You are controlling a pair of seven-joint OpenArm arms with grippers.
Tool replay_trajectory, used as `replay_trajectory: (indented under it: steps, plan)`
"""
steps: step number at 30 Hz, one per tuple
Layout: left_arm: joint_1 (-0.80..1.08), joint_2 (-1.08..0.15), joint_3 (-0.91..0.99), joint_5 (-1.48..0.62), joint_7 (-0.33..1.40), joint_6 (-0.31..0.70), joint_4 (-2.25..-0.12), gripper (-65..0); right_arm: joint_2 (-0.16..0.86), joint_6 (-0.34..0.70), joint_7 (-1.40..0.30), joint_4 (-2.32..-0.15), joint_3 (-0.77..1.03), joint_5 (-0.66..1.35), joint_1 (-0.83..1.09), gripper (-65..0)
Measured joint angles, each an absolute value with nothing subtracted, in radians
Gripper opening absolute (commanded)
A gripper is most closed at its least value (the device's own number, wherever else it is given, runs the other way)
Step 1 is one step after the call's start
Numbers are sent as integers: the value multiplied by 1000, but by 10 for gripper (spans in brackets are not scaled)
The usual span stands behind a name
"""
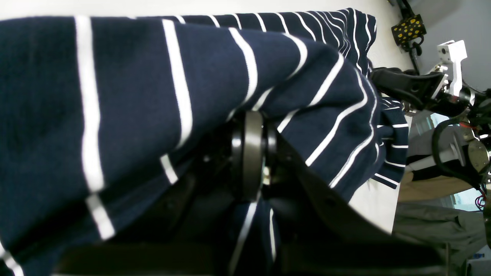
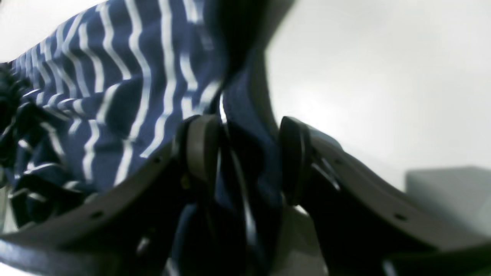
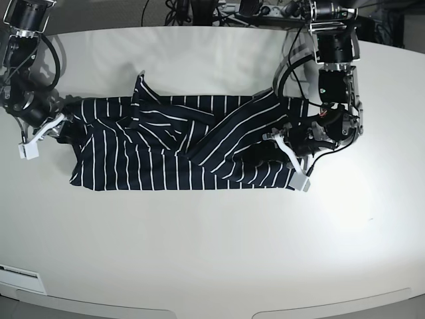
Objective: Fold the T-shirt properly
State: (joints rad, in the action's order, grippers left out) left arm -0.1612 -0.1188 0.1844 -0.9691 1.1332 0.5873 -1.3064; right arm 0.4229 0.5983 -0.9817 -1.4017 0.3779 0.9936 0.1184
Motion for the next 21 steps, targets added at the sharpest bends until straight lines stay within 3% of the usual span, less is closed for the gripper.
replay_trajectory:
  steps: [10,12,14,19,21]
  plan:
    - [-162,-119,184,-969,1134,588,-1306,-650,413,637,-982,-1404,255,1048,88,-373]
    - [-161,-119,184,-970,1137,598,-1306,-650,412,635,-993,-1401,253,1035,72,-454]
    - [-161,-119,184,-992,1142,614,-1306,-650,412,630,-1018,-1400,251,1022,57,-627]
    - [-161,-122,189,-1105,1154,617,-1300,-650,415,626,-1059,-1402,251,965,21,-650]
    - [-162,-121,203,-1166,1181,612,-1297,-568,422,597,-1053,-1424,249,887,3,-650]
